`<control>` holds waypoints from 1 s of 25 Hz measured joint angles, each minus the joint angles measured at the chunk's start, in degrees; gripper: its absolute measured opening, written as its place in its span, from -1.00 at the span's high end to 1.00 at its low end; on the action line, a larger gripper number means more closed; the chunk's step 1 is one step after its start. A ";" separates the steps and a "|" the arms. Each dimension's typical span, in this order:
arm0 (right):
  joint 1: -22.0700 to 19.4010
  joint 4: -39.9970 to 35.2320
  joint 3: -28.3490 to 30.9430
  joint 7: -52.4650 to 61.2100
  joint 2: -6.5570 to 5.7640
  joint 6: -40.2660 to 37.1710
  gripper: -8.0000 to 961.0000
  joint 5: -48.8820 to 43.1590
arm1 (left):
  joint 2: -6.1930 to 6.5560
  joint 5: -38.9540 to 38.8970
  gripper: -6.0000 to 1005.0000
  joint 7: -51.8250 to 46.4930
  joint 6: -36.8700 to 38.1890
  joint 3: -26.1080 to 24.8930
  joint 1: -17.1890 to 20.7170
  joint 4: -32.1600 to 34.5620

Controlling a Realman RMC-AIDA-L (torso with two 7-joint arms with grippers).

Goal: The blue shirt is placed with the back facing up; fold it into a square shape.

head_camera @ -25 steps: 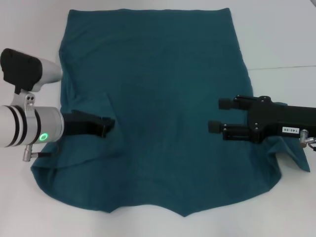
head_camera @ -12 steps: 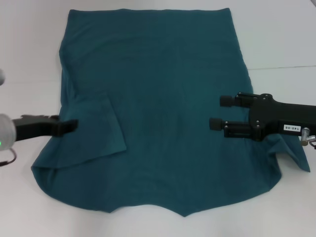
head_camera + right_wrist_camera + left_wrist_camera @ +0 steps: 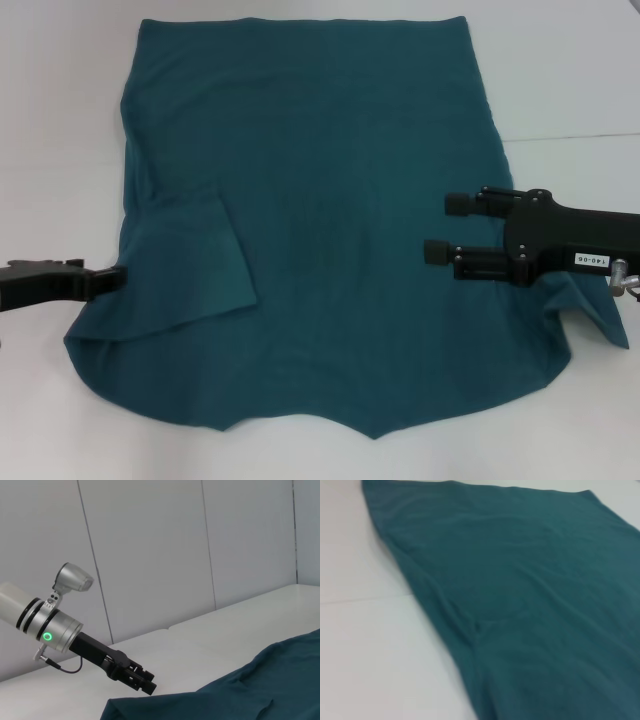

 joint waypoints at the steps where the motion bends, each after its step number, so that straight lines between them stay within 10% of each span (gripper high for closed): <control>1: 0.00 0.00 0.00 0.00 0.00 0.00 -0.74 0.00 | 0.08 0.30 -0.26 -0.16 -0.16 -0.30 0.01 -0.13; 25: 0.16 0.00 0.09 0.01 0.05 -0.06 -0.74 0.04 | 0.42 8.03 -0.26 -2.96 1.34 -1.48 -2.19 -3.63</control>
